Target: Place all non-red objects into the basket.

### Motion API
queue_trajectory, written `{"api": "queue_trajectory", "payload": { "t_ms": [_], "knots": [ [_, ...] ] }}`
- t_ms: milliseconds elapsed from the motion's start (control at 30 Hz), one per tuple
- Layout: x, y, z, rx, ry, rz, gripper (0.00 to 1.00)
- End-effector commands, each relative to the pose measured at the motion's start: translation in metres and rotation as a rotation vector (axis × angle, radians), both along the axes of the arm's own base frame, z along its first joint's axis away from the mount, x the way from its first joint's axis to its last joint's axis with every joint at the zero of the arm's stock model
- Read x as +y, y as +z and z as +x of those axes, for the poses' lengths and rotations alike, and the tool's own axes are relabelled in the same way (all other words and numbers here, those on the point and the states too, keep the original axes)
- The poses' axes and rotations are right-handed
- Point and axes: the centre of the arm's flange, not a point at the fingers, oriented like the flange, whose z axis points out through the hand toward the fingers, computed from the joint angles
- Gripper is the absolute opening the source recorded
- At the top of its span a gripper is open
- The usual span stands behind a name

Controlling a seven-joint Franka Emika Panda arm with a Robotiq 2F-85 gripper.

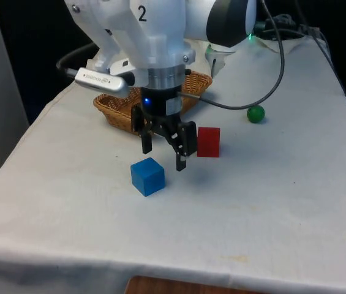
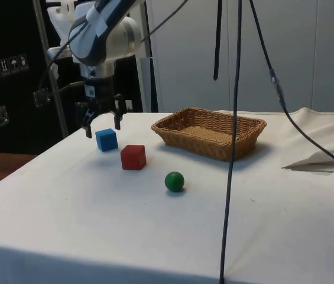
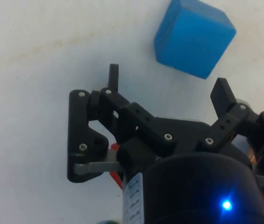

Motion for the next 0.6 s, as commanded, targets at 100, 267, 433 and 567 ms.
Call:
{"api": "queue_trajectory", "payload": {
  "t_ms": [100, 267, 433, 567],
  "knots": [
    [-0.002, -0.004, 0.004, -0.004, -0.007, 0.002, 1.0],
    [-0.009, -0.008, 0.011, 0.007, -0.02, 0.005, 1.0],
    [-0.014, -0.008, 0.012, 0.013, -0.023, -0.001, 1.0],
    [-0.018, -0.009, 0.013, 0.019, -0.028, -0.008, 1.0]
  ]
}}
